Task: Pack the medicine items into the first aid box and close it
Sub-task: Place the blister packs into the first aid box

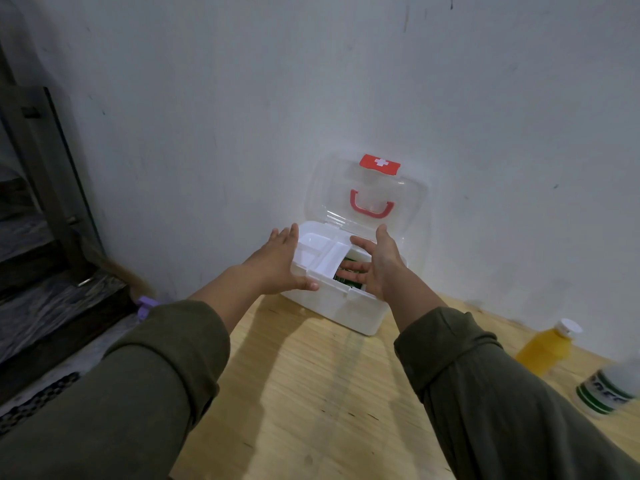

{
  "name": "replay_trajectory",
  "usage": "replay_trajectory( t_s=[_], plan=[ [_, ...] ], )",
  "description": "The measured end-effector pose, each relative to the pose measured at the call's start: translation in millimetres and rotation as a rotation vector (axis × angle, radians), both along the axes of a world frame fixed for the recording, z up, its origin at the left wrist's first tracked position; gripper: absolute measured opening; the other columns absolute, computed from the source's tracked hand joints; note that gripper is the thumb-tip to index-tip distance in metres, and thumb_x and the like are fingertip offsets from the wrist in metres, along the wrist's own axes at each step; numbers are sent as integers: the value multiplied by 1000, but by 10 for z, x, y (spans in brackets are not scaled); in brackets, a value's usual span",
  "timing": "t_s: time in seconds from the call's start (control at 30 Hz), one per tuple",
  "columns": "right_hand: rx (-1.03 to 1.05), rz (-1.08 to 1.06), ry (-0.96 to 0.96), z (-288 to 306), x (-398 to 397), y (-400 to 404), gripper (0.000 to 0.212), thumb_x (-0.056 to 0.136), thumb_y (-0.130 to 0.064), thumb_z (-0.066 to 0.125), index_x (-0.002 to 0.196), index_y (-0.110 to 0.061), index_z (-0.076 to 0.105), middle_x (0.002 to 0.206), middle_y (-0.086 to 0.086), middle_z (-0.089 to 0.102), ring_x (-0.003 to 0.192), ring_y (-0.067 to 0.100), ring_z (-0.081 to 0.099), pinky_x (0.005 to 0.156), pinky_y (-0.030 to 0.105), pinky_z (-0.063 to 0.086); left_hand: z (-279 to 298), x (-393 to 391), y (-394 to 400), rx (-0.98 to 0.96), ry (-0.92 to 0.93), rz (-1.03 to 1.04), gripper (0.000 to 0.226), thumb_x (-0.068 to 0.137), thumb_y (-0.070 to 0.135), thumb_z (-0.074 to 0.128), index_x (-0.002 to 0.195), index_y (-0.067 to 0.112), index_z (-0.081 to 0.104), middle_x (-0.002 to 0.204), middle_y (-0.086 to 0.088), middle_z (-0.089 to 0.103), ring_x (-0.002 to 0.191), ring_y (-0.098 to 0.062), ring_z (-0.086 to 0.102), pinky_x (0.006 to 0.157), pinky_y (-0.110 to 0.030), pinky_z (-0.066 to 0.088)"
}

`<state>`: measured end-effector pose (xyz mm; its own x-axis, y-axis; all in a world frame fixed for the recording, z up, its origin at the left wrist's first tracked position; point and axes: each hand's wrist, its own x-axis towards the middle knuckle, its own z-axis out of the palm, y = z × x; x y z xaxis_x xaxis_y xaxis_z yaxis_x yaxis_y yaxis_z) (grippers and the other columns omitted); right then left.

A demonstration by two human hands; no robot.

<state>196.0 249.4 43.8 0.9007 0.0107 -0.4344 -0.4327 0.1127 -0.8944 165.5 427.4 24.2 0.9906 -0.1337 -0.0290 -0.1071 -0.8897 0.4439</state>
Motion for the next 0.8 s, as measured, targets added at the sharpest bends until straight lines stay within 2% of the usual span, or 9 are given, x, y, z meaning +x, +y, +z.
replay_trajectory(
  t_s=[0.13, 0.23, 0.33, 0.4, 0.43, 0.53, 0.63, 0.8],
  plan=[
    [-113, 19, -6, 62, -23, -8, 66, 92, -64, 19, 129, -19, 51, 130, 22, 54, 106, 37, 59, 87, 44, 48, 9, 2, -1, 3, 5, 1, 121, 71, 54, 70, 146, 15, -16, 159, -2, -9, 145, -23, -13, 117, -44, 9],
    [-378, 99, -63, 147, -67, -26, 63, 95, -59, 18, 136, -19, 45, 135, 20, 50, 108, 33, 59, 92, 45, 40, 29, -9, -8, 31, 2, 1, 122, 70, 55, 70, 146, 15, -16, 159, -5, -11, 145, -24, -15, 117, -44, 7],
    [-702, 178, -297, 260, -111, -92, 52, 97, -47, 34, 138, -16, 41, 140, 13, 48, 104, 29, 61, 83, 34, 40, 83, -29, -35, 49, -25, -3, 123, 68, 57, 70, 147, 14, -14, 159, -7, -11, 145, -25, -15, 117, -43, 6],
    [-839, 194, -457, 352, -153, -190, 50, 94, -41, 47, 139, -20, 41, 143, 9, 45, 103, 27, 61, 92, 34, 46, 151, -46, -81, 42, -65, -15, 123, 67, 57, 70, 148, 14, -12, 159, -6, -8, 145, -24, -13, 117, -44, 7],
    [-893, 202, -509, 402, -182, -250, 52, 92, -39, 51, 140, -21, 40, 145, 7, 43, 111, 27, 58, 99, 37, 45, 193, -57, -112, 40, -90, -23, 122, 67, 58, 70, 148, 14, -10, 159, -6, -7, 146, -24, -12, 118, -44, 8],
    [-976, 201, -570, 558, -356, -487, 58, 89, -35, 59, 141, -25, 37, 144, 7, 45, 125, 28, 48, 106, 42, 41, 327, -120, -259, 30, -158, -62, 119, 68, 58, 70, 148, 16, -7, 159, -4, -4, 146, -22, -10, 117, -44, 10],
    [-1014, 177, -546, 677, -611, -791, 60, 88, -37, 61, 142, -28, 35, 139, 10, 48, 124, 29, 49, 105, 41, 42, 415, -237, -494, 1, -195, -119, 117, 68, 57, 70, 149, 17, -3, 159, -2, 0, 146, -20, -8, 117, -45, 13],
    [-1066, 95, -487, 692, -1092, -1295, 63, 86, -40, 62, 142, -29, 35, 141, 7, 48, 123, 28, 51, 106, 44, 42, 425, -575, -1049, -28, -198, -231, 112, 69, 54, 70, 149, 17, 1, 159, -1, 2, 146, -18, -7, 116, -41, 13]
  ],
)
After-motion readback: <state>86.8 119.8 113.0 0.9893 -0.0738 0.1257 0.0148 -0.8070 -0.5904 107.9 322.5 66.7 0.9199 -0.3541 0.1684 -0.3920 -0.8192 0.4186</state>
